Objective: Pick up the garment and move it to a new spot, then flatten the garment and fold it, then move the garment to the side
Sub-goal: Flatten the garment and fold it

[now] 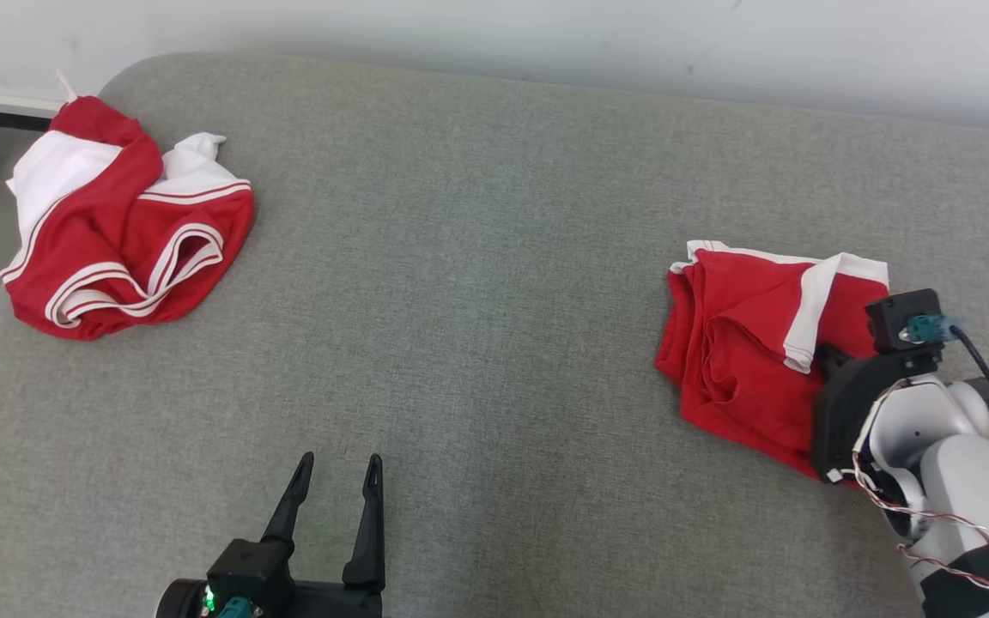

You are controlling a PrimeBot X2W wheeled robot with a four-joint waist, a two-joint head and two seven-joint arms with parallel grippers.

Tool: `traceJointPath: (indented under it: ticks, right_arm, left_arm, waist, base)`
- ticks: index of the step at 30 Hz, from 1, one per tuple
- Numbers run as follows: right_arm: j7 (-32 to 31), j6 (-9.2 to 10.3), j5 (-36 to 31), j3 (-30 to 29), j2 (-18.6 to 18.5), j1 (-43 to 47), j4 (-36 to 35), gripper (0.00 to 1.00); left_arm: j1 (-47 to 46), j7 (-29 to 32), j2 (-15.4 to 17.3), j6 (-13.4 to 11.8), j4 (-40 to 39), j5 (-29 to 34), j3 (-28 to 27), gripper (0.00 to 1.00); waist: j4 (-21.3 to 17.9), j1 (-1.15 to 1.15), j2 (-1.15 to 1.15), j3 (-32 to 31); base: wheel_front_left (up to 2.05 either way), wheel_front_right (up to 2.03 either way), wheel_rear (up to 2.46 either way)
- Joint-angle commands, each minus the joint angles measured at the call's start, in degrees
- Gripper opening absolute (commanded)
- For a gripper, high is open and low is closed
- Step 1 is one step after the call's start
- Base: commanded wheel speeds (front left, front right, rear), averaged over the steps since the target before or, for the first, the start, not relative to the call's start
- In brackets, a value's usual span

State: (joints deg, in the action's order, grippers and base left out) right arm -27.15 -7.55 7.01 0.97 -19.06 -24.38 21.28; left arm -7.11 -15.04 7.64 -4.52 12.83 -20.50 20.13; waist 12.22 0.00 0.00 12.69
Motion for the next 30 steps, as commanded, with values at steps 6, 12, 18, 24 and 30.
traceJointPath:
  ticks: [6, 12, 18, 24, 30]
  right_arm:
    - [2.1, 0.13, 0.1, 2.1, 0.6, -3.1, 1.8, 0.0]
    - [3.5, 0.14, -0.2, 3.3, 0.4, -8.6, 5.3, 0.0]
    - [6.4, 0.14, -0.7, 4.7, 1.1, -14.9, 11.0, 0.0]
    - [10.7, 0.14, 0.5, 6.6, 1.7, -17.6, 13.8, 0.0]
    - [13.3, 0.14, 1.8, 7.0, -1.3, -13.1, 10.4, 0.0]
  left_arm:
    - [-0.1, -0.2, -0.1, 0.4, -0.1, 0.5, -0.4, 1.0]
    - [-0.7, -0.2, -0.7, 0.8, 0.3, 0.4, 0.0, 1.0]
    - [-0.9, -0.2, -1.1, 0.8, 0.9, 0.4, 0.1, 1.0]
    - [-0.2, -0.2, -1.4, 0.8, 1.0, 0.5, -0.2, 1.0]
    - [1.4, -0.2, -1.1, 0.4, 0.7, 0.7, -1.0, 1.0]
  waist:
    - [0.8, 0.0, 0.0, 0.0]
    - [2.2, 0.0, 0.0, 0.4]
    - [4.6, 0.0, 0.0, 0.8]
    - [6.3, 0.0, 0.0, 0.2]
    - [5.2, 0.0, 0.0, -1.4]
  base:
    - [0.0, 0.0, 0.0]
    - [0.0, 0.0, 0.0]
    - [0.0, 0.0, 0.0]
    - [0.0, 0.0, 0.0]
    - [0.0, 0.0, 0.0]
